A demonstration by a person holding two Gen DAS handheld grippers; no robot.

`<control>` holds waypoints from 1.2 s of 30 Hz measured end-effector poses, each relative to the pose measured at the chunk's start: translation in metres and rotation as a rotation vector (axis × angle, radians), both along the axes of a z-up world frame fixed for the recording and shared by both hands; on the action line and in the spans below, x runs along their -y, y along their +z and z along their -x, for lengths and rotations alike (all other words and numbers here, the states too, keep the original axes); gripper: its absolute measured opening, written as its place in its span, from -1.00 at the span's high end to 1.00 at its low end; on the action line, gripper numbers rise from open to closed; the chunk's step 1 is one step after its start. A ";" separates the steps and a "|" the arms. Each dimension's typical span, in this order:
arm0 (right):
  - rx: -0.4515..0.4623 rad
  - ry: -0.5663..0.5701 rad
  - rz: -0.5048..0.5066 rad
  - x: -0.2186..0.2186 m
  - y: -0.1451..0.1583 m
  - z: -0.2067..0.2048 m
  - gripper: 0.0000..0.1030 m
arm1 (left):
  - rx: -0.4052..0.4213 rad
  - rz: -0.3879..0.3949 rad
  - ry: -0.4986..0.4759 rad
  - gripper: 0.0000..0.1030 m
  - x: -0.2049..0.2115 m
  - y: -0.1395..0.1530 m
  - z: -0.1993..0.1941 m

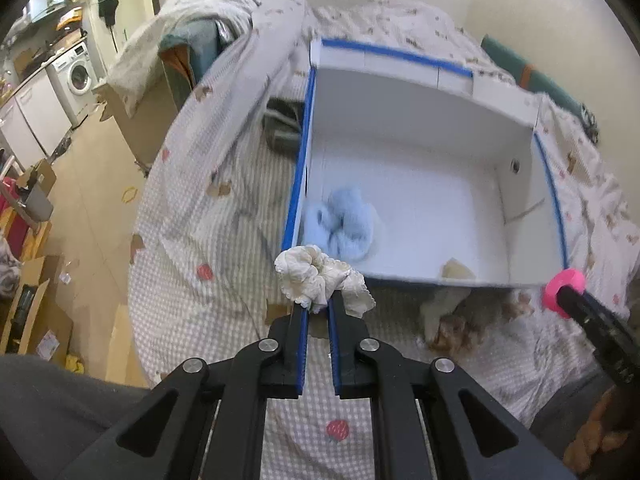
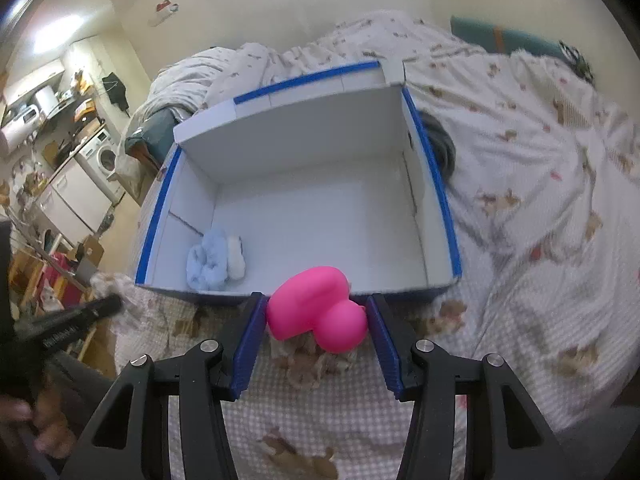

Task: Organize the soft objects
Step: 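Carry the white scrunchie with the left gripper while the right gripper lifts the pink duck over the box, then release the scrunchie from the left gripper while the right gripper drops the pink duck into the box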

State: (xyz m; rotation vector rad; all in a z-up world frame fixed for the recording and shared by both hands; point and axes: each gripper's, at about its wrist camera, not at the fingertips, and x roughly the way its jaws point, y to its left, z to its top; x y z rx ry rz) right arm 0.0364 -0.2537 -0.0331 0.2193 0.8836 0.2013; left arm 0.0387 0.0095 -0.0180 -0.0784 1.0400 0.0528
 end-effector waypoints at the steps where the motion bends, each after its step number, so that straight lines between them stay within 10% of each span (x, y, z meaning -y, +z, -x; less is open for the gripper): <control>1: 0.006 0.002 0.003 0.000 0.001 -0.002 -0.05 | 0.016 0.008 0.003 0.83 -0.002 0.005 -0.001; 15: 0.099 0.037 0.011 0.007 0.027 -0.068 -0.05 | 0.186 -0.014 -0.070 0.83 0.016 0.076 -0.066; 36: -0.033 0.066 0.062 -0.006 -0.036 -0.114 -0.05 | 0.018 -0.031 -0.190 0.80 0.062 -0.027 -0.129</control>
